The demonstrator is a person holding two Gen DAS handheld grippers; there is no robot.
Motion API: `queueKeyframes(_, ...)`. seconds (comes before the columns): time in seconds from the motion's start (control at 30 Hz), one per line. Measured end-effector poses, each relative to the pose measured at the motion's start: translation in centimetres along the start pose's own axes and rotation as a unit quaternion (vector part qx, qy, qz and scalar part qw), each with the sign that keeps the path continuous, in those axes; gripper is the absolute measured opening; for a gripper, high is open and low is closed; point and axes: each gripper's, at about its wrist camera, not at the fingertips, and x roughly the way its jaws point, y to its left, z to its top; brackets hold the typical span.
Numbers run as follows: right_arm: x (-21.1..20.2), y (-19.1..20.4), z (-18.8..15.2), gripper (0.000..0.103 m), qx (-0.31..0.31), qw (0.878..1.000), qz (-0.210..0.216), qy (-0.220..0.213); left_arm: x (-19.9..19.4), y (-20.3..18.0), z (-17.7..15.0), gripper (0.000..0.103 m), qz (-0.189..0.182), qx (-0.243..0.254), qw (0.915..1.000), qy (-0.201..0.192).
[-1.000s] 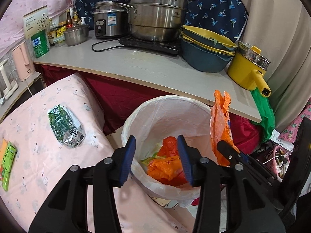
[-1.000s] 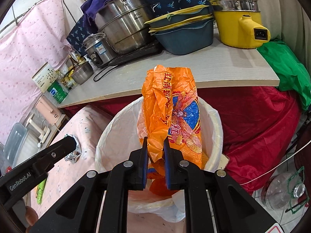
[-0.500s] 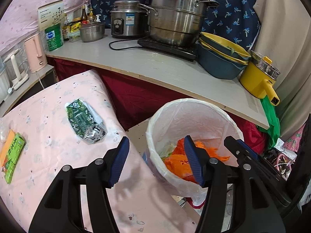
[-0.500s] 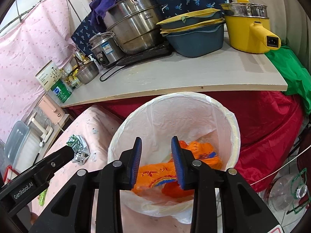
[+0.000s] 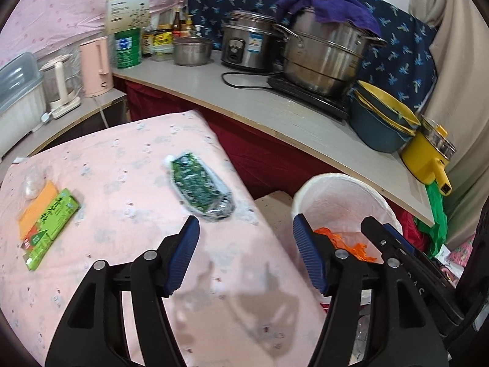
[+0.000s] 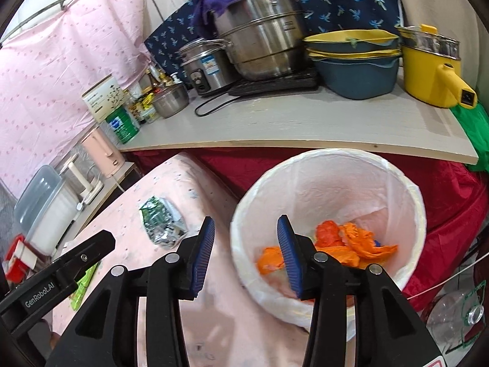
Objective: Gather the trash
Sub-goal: 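Open both grippers to drop the orange bags into the bin, then move both grippers back toward the clear plastic bag and orange foam net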
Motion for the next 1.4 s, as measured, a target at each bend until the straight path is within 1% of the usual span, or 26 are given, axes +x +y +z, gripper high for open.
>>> queueKeyframes(0.4,0.8,8.3,-1.3,0.043,-0.063,0.997,0.042,0.019,-3.0,8.2,-0.3,0.061,0.038,-0.062,0.9972,-0.018)
queueKeyframes(0.7,1.7,14.6,-3.4,0.043,-0.110,0.991,0.069,0.039,-5.1,15.3,-1.3,0.061,0.069,-0.104,0.9918,-0.027)
queueKeyframes(0.87,2.3,18.4,-4.8,0.043,-0.137,0.985,0.087,0.052,-6.2,18.9,-1.8,0.061,0.088,-0.121,0.9883,-0.030)
queueKeyframes(1.07,3.6,23.1,-6.9,0.043,-0.171,0.977,0.109,0.072,-7.1,23.5,-2.2,0.061,0.115,-0.146,0.9820,-0.033)
queueKeyframes(1.2,4.9,26.1,-8.1,0.043,-0.190,0.970,0.123,0.084,-7.4,26.6,-2.2,0.061,0.142,-0.151,0.9777,-0.034)
queueKeyframes(1.3,6.1,28.3,-8.8,0.043,-0.199,0.966,0.136,0.098,-7.3,28.8,-2.0,0.061,0.154,-0.153,0.9757,-0.031)
queueKeyframes(1.33,6.5,29.0,-9.0,0.043,-0.202,0.964,0.139,0.102,-7.2,29.7,-1.9,0.062,0.157,-0.154,0.9750,-0.029)
queueKeyframes(1.37,7.0,29.9,-9.2,0.043,-0.208,0.962,0.142,0.105,-7.1,30.5,-1.8,0.067,0.159,-0.156,0.9745,-0.027)
queueKeyframes(1.4,7.5,30.7,-9.4,0.043,-0.214,0.960,0.144,0.107,-6.9,31.2,-1.7,0.070,0.160,-0.157,0.9742,-0.025)
